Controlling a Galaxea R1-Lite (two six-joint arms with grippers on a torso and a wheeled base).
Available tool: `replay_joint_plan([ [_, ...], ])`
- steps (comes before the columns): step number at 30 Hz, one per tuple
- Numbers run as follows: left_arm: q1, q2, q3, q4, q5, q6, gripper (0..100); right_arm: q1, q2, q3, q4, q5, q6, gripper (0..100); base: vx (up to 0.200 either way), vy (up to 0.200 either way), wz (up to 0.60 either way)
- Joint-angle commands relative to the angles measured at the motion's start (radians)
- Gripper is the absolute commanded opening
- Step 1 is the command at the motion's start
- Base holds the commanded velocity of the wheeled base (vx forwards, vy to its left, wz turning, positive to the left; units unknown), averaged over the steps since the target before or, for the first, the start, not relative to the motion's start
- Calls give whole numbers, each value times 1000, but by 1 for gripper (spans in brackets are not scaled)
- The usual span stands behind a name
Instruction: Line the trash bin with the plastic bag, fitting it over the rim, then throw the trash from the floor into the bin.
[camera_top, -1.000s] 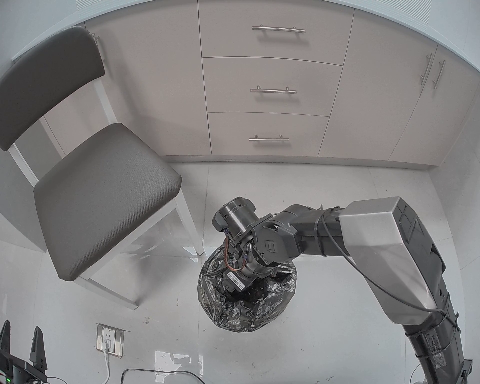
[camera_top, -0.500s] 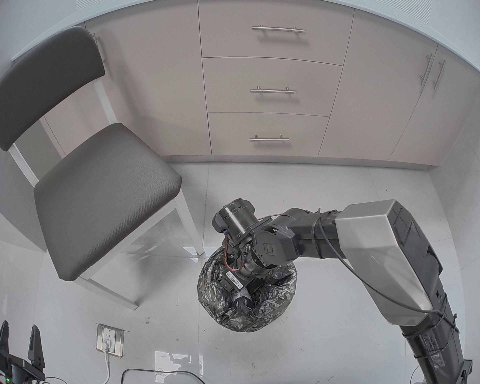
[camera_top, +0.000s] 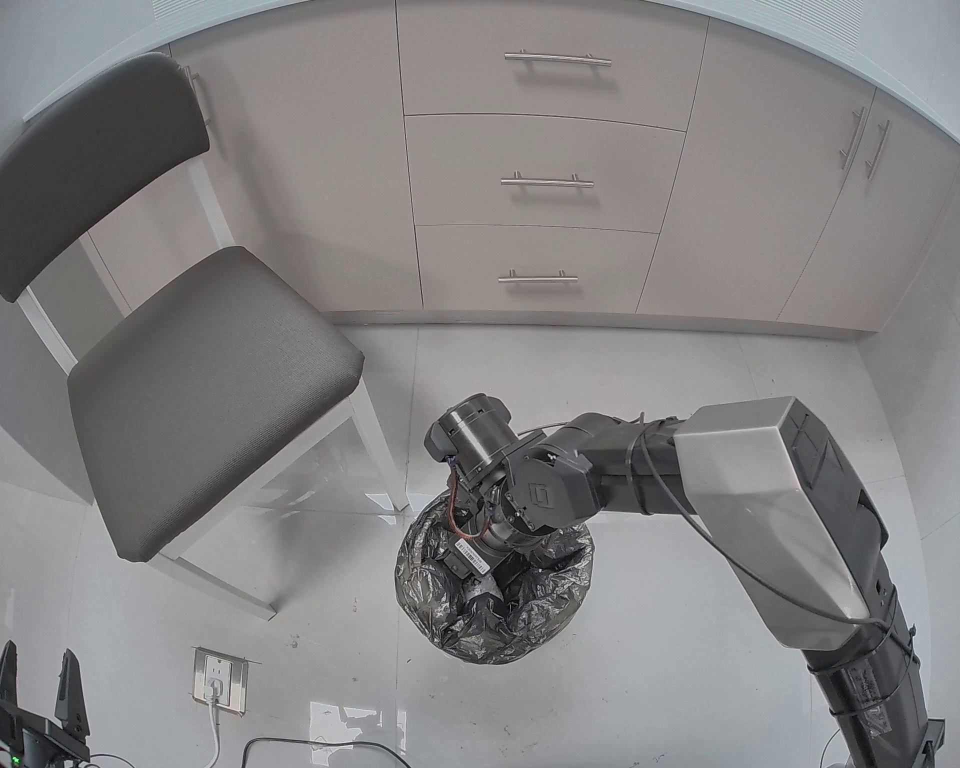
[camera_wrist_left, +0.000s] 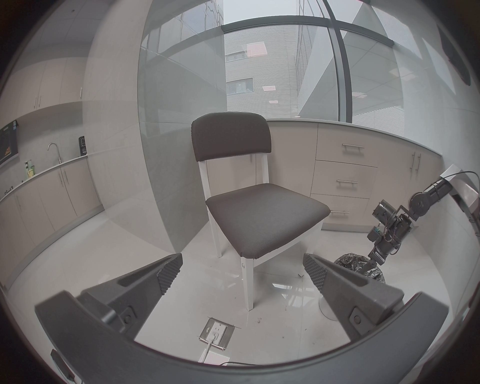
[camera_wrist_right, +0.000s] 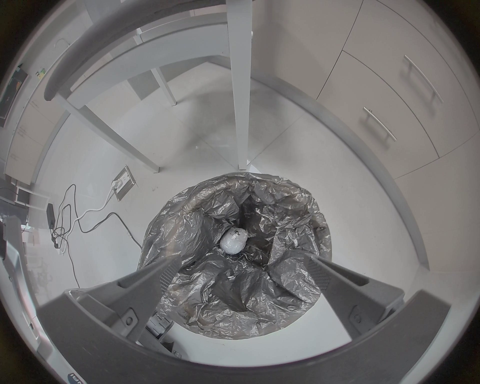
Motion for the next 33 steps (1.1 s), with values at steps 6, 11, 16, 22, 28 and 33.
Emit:
replay_joint_plan([
  [6,0,-16,2,-1,40,-10,100,-15,-76,0,7,-2,-11,100,0,0,0],
  [11,0,-16,4,-1,-121,57,100,-27,-101,0,7,-2,-11,100,0,0,0],
  [16,2,-16,30,-5,-304,109,100,-33,-141,0,21,-4,-23,100,0,0,0],
  [22,0,-16,27,-8,-292,71,100,-67,-229,0,102,-4,-47,100,0,0,0],
  [28,0,-16,27,-10,-276,65,100,-141,-389,0,213,-4,-69,100,0,0,0],
  [33,0,-16,30,-12,-276,82,100,-200,-512,0,320,-4,-84,100,0,0,0],
])
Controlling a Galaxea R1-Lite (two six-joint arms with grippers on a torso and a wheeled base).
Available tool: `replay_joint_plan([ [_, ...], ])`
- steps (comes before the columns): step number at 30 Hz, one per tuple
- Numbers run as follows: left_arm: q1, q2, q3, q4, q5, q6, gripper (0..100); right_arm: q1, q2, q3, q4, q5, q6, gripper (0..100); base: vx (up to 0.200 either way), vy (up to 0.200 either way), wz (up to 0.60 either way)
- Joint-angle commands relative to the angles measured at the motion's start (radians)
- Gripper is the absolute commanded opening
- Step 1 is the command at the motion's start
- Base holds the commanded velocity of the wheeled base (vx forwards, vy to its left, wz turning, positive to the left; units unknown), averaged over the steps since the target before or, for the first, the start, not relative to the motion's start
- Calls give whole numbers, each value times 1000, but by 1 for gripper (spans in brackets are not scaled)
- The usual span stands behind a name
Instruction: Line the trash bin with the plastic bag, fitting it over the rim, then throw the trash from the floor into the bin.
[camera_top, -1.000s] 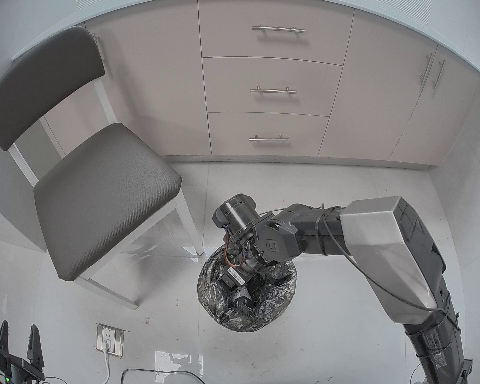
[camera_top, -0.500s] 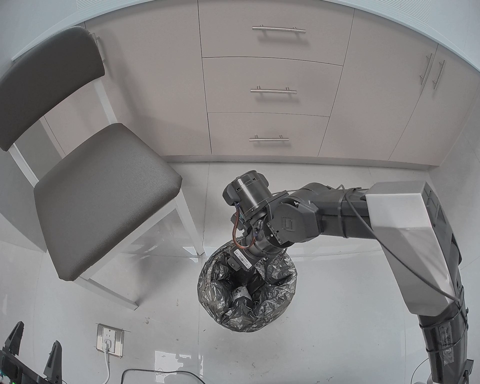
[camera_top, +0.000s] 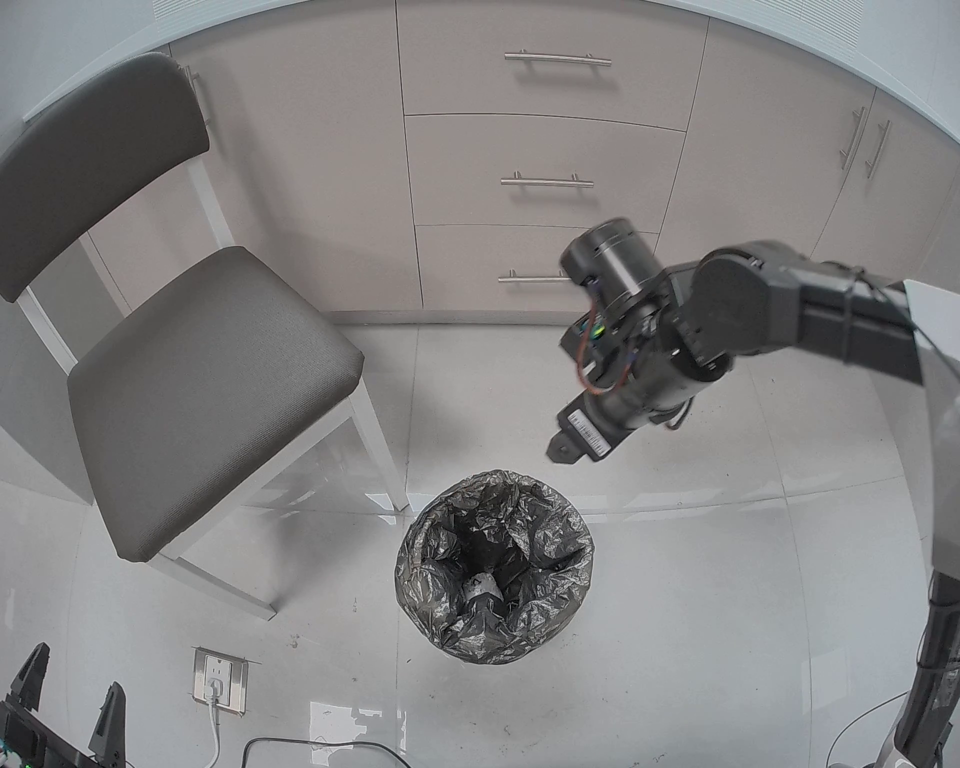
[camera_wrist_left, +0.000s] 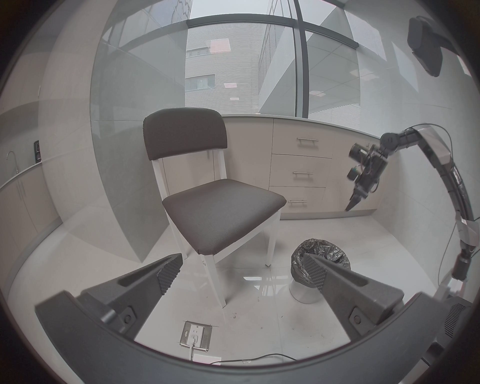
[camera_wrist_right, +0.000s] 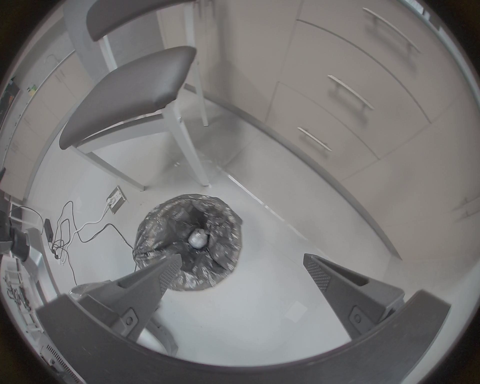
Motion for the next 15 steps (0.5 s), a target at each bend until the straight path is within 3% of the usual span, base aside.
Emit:
replay_joint_plan([
  [1,0,-16,11,-2,4,6,100,-94,-219,1,109,2,-16,100,0,0,0],
  [7,0,-16,11,-2,4,6,100,-223,-400,1,230,-36,-73,100,0,0,0],
  [12,0,-16,11,-2,4,6,100,-347,-575,1,401,-18,-77,100,0,0,0],
  [14,0,-16,11,-2,4,6,100,-356,-596,1,430,-13,-80,100,0,0,0],
  [15,0,-16,11,-2,4,6,100,-372,-693,1,582,-15,-82,100,0,0,0],
])
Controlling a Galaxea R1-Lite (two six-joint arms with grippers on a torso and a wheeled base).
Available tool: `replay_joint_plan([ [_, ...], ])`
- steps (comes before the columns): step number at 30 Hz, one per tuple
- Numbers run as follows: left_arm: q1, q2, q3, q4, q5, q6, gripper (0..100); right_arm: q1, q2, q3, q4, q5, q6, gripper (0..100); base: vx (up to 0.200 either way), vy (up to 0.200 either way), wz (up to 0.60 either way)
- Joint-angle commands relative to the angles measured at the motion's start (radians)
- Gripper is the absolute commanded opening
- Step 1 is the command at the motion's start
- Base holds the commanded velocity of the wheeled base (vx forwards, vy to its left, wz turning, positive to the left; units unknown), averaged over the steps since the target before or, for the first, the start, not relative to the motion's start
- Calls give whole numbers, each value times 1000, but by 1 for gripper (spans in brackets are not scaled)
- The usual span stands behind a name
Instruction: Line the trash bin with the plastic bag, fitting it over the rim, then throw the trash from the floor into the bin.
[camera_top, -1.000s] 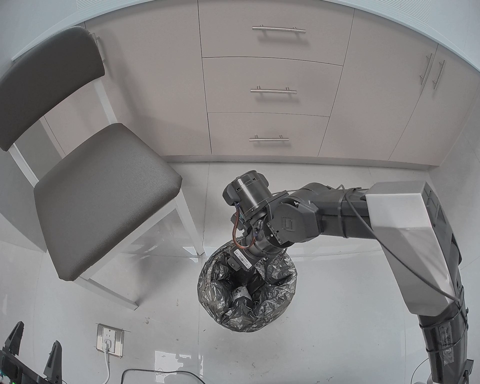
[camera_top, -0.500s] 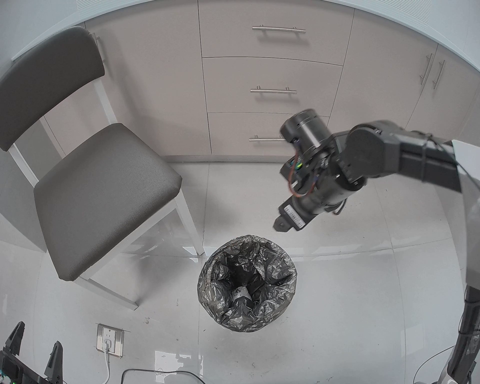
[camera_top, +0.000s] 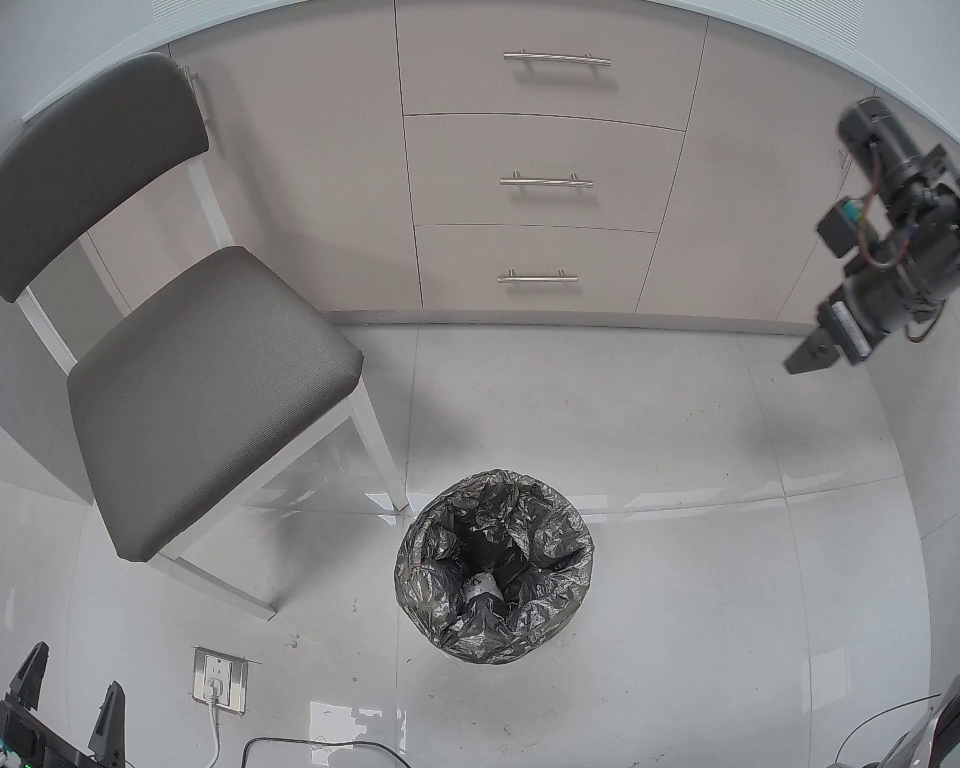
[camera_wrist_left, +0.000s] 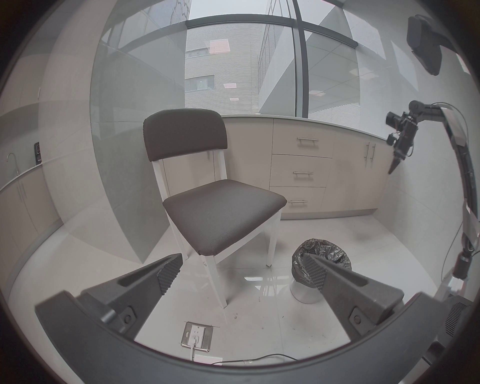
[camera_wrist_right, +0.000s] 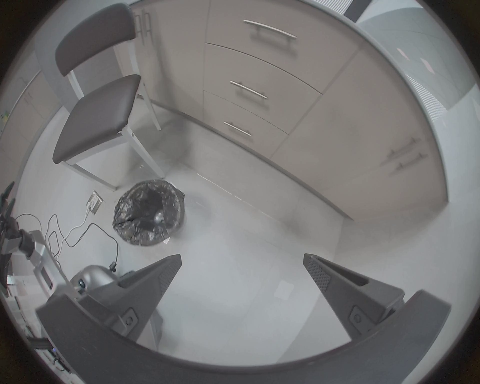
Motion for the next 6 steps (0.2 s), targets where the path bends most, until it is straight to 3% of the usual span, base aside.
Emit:
replay_joint_plan([
  [1,0,-16,11,0,0,0,100,-100,-311,0,310,8,-9,100,0,0,0],
  [4,0,-16,11,0,0,0,100,-103,-428,0,500,11,2,100,0,0,0],
  [6,0,-16,11,0,0,0,100,-140,-501,0,519,11,17,100,0,0,0],
])
